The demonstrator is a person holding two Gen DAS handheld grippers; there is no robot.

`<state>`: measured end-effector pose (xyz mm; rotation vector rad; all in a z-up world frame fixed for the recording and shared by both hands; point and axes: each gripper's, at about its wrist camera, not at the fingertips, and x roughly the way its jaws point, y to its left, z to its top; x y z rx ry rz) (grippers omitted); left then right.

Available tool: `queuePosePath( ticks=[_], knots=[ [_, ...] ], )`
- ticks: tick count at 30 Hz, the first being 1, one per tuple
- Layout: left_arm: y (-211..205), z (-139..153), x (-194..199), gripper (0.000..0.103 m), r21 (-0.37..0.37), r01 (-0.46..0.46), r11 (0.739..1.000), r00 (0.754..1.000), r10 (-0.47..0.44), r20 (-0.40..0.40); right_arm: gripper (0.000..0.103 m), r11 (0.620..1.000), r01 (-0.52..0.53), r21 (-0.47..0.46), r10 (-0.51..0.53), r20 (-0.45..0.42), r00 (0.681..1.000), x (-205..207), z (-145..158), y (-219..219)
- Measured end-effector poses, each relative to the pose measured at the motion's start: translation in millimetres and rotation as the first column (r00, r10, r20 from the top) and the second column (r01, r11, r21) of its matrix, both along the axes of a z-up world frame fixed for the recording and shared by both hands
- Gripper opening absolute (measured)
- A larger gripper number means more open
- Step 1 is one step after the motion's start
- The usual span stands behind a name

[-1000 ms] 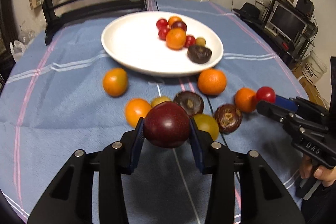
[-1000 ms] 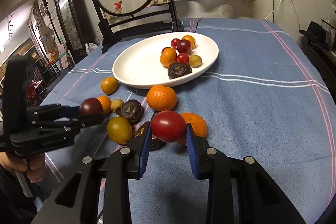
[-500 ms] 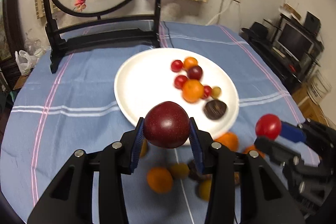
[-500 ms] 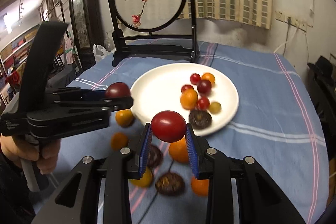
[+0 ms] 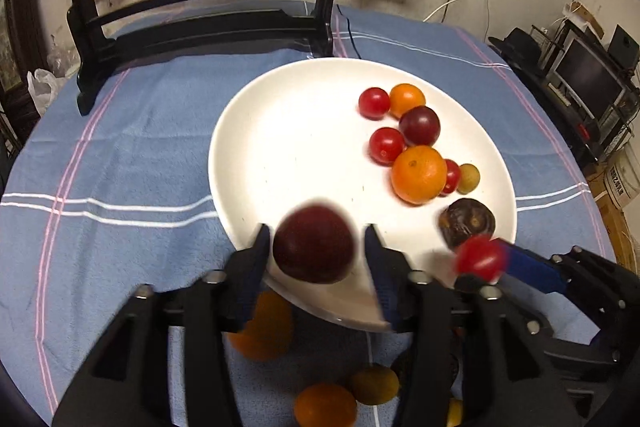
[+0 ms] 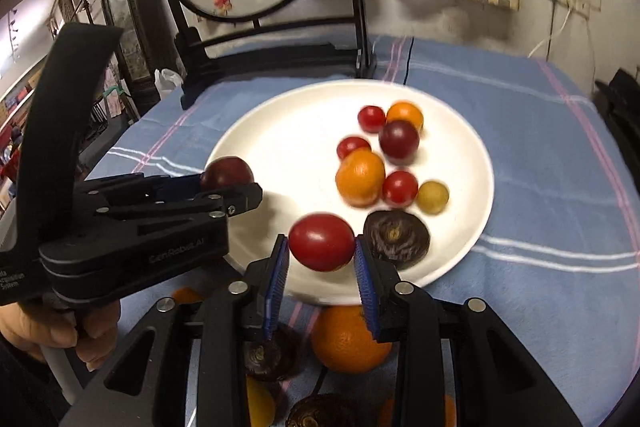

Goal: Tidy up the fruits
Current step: 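Carry the plum and tomato over the plate and open both tools, then grasp a large mandarin with the right tool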

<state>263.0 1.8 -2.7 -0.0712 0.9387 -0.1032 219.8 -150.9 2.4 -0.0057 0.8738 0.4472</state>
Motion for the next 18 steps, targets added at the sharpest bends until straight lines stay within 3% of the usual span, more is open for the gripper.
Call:
queuePosePath(
  ticks=[1,3,6,8,14,18],
  knots=[
    [-1,2,-4,0.065,0.002,0.006,1.000,1.000,-0.006,0.019,0.039,1.000,0.001,0.010,-0.001,0.003,1.000,-2,1,-2],
    [-5,8,-19,0.073,0.043,-0.004,0.999,0.997,0.001,0.079,0.041,1.000,-0.003,0.026,0.002,0.016,1.000,-9,5,-7],
    [-9,16,-37,0.073,0.097,0.004,0.995,0.990,-0.018,0.143,0.043,0.999,0.003,0.041,-0.005,0.033,0.999,-18,12,-17],
    [-6,19,-47,0.073,0.093,0.000,0.996,0.987,-0.015,0.159,0.046,0.998,0.021,0.064,-0.023,0.035,0.999,-25,14,-28],
    [7,17,-73,0.074,0.043,-0.017,0.999,0.989,0.010,0.147,0.049,0.991,0.084,0.104,-0.085,0.009,0.996,-44,10,-60],
    [15,8,-88,0.080,0.036,-0.029,0.999,0.992,0.024,0.121,0.049,0.990,0.115,0.086,-0.116,0.015,0.993,-64,3,-76]
  ],
)
